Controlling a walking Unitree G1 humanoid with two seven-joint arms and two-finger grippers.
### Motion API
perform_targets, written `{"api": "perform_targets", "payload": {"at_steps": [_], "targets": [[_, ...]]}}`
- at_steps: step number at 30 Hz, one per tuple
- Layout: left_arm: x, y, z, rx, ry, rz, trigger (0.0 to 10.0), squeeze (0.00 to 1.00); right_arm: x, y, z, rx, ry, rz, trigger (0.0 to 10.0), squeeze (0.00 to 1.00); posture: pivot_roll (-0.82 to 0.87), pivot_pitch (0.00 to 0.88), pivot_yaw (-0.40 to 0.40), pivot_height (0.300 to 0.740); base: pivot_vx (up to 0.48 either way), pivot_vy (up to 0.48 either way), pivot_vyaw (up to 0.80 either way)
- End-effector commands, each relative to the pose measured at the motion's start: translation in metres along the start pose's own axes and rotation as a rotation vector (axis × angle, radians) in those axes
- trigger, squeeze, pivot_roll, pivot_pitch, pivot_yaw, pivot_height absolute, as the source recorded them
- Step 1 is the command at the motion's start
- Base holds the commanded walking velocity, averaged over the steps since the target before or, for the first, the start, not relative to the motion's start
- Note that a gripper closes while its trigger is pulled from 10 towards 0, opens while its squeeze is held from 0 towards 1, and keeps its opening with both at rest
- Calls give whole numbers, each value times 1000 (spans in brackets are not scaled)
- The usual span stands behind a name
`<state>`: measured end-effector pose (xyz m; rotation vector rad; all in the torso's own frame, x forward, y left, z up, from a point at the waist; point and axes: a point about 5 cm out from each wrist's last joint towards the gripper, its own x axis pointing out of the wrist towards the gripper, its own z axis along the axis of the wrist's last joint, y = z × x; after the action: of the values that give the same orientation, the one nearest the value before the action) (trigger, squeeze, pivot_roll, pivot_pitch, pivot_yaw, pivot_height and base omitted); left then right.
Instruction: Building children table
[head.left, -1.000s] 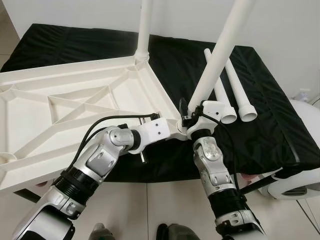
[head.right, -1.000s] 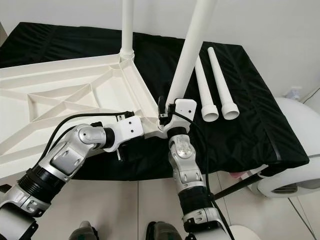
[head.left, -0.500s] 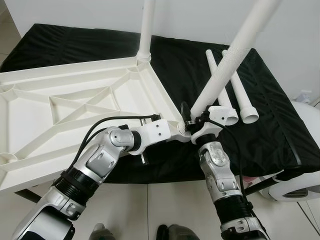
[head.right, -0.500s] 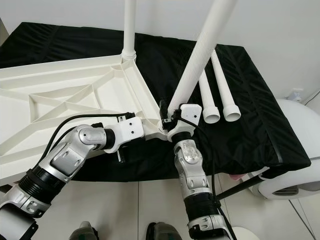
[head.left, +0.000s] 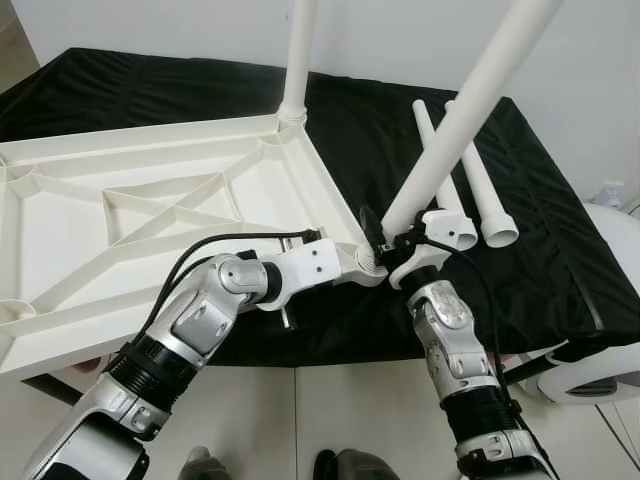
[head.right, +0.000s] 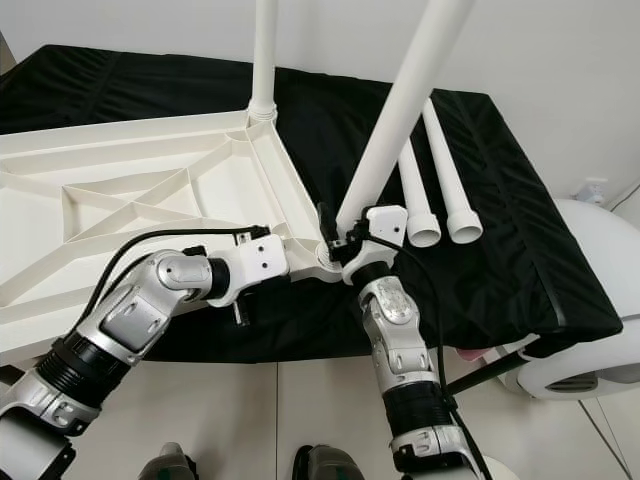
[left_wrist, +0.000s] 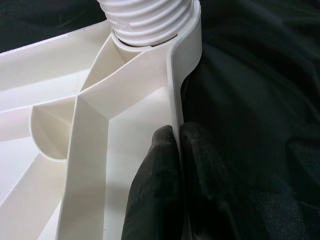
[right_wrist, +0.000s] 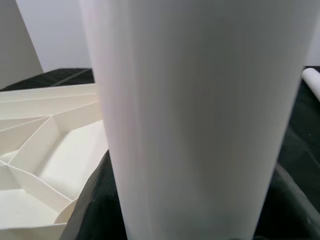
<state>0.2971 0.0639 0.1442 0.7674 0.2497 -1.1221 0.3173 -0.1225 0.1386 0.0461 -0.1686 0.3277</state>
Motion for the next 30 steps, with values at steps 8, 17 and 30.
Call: {"api": "perform_targets", "payload": {"at_steps": [8, 17, 30], "targets": [[-3, 1, -12, -15, 64, 15, 10000, 0, -15, -37, -37, -25, 268, -60, 10000, 0, 54, 102, -93, 740, 0, 0, 0], [-5, 1, -14, -16, 66, 18, 10000, 0, -19, -39, -46, 10, 303, -66, 10000, 0, 56, 101, -92, 740, 0, 0, 0], [-4, 1, -13, -13, 63, 16, 10000, 0, -30, -33, -54, 123, 287, -63, 10000, 0, 52, 99, -92, 740, 0, 0, 0]]}}
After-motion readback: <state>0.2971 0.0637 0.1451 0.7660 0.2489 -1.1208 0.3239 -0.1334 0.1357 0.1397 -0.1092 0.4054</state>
